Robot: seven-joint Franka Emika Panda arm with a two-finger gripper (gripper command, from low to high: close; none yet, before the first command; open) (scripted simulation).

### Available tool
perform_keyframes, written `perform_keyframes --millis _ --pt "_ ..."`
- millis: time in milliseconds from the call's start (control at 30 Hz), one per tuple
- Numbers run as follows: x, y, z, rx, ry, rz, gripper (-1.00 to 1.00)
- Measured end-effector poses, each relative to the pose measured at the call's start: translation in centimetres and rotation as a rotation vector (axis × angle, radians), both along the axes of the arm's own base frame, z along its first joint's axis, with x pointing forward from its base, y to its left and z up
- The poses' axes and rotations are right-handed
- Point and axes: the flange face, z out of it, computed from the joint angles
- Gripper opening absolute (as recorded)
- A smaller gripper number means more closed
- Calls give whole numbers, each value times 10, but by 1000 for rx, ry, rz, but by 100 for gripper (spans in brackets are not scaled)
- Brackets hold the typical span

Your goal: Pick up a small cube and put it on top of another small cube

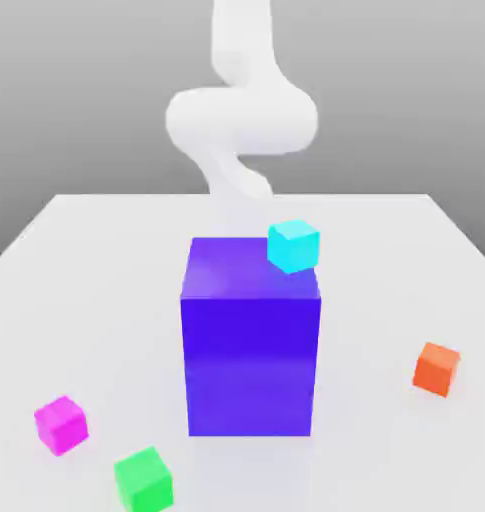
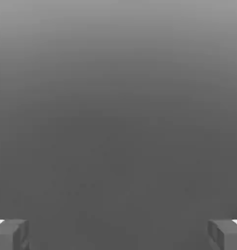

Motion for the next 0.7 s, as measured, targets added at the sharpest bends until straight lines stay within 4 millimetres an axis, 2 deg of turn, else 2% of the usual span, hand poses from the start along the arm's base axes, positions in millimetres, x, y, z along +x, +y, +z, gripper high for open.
perform_keyframes --millis 167,333,433,533,633,700 --pt "52 -49 -91 9 150 -144 0" --pt "76 -103 -188 42 291 -276 0" --pt "77 -136 -248 74 374 -351 0" --pt "70 -165 -308 115 455 -423 0" --pt "50 -198 -366 169 532 -510 0" --pt "35 -210 -404 208 581 -553 0"
